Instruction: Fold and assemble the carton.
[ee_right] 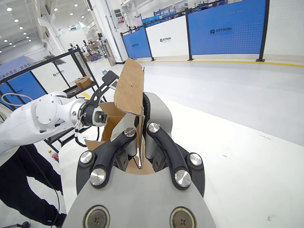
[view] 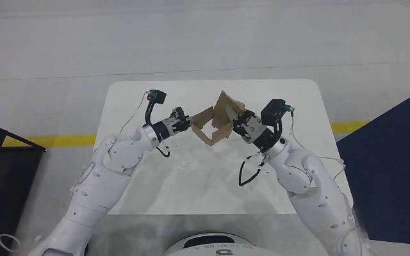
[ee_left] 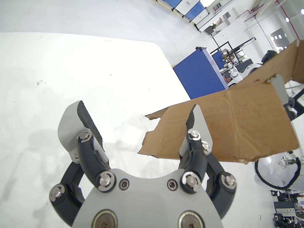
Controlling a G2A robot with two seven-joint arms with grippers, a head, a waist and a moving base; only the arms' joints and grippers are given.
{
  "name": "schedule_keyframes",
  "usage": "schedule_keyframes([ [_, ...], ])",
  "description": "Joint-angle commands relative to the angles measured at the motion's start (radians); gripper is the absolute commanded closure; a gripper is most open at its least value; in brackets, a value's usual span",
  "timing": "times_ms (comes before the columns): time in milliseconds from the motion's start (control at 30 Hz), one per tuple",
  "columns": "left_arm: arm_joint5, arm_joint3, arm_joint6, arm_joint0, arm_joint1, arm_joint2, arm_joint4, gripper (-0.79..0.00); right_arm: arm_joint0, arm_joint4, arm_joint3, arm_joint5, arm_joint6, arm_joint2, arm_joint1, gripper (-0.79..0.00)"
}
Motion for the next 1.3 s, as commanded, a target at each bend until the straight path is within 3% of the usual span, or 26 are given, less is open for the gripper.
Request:
schedule_keyframes([
  [0,0.003,-0.012,0.006,0.007,-0.001,0.007,0.012,-0.785,0.007,-0.005,0.005,0.030,-0.001,-0.003,-0.002,0.000],
  [300,0.007,-0.033,0.014,0.036,-0.002,0.011,0.032,-0.785,0.007,-0.005,0.031,0.098,-0.025,0.015,-0.007,0.000],
  [1267,0.023,0.025,0.007,-0.042,-0.050,0.162,-0.025,-0.785,-0.011,0.256,0.062,-0.019,-0.037,-0.009,-0.021,0.000],
])
